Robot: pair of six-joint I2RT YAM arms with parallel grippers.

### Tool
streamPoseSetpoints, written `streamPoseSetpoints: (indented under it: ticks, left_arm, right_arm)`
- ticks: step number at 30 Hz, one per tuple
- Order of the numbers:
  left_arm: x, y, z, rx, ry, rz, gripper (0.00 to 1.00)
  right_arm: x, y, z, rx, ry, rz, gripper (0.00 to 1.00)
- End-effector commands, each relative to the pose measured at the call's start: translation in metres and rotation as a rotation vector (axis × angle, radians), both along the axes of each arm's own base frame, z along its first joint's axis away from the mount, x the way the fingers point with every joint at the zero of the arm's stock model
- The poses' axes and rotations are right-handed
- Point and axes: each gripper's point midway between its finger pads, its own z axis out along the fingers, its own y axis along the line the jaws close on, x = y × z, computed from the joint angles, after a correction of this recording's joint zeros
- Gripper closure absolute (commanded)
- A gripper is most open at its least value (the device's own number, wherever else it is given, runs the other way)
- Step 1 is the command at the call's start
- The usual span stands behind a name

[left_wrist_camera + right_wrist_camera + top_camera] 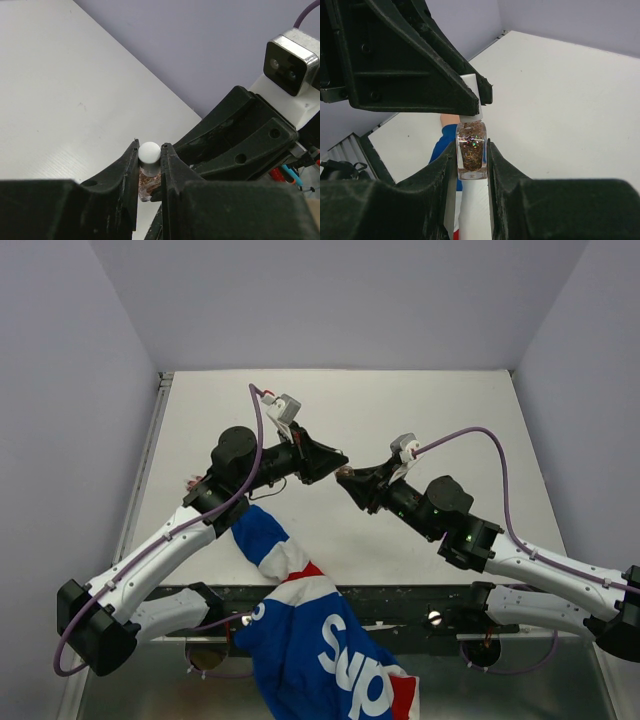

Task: Paint the nails

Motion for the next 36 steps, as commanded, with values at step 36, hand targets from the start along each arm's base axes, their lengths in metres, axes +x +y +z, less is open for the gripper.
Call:
streamPoseSetpoints:
  ticks: [36]
  left_arm:
    - [-0.084, -0.004, -0.004, 0.146, -0.118, -0.489, 1.0]
  right_arm:
    - [-0.068, 0.008, 0.066, 0.062, -0.111, 0.363, 0.99]
